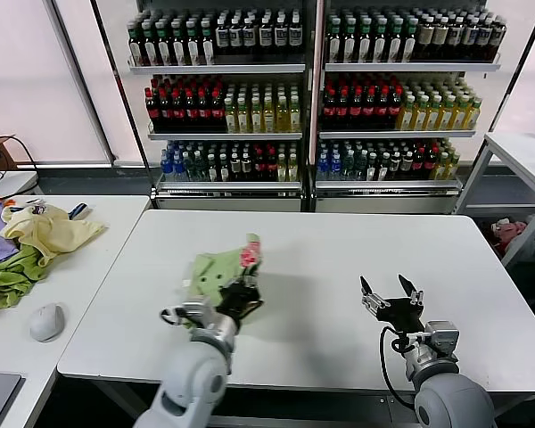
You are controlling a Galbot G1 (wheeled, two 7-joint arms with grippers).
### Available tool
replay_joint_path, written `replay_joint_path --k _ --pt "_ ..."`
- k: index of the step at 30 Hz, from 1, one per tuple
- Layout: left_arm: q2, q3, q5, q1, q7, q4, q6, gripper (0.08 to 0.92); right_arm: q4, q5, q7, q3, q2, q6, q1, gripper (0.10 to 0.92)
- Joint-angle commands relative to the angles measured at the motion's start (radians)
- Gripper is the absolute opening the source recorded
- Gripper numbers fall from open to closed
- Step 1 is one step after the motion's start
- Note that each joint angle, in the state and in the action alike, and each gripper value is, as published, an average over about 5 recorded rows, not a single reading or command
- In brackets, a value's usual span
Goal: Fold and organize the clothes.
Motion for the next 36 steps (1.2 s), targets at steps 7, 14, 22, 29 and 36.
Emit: replay_joint_path --k 7,14,22,29,36 --pt "-0.174 0.347 0.320 -0.175 0.006 0.360 -0.122 0.199 0.016 0.002 -0.004 0.030 -0.006 0.001 -0.011 0.823" --pt "-0.164 0.310 0.305 -0.157 0.017 0.327 -0.247 0.405 0.004 0.000 -0.005 0.014 -0.007 0.002 0.009 0.823" --pt "-0.045 0.168 0.276 -0.025 0.023 0.097 -0.295 0.630 -0.117 -0.016 0.028 -0.114 0.011 -0.002 0.109 0.823" --pt "0.090 -0.042 0.274 0.078 -0.010 0.004 -0.290 0.805 -0.327 -0.076 0.092 -0.254 0.072 -0.034 0.233 0.823" --pt "0.100 -0.124 0.295 0.170 -0.050 -0.036 -0.288 0.823 -0.424 -0.128 0.118 -0.311 0.109 -0.063 0.271 0.823"
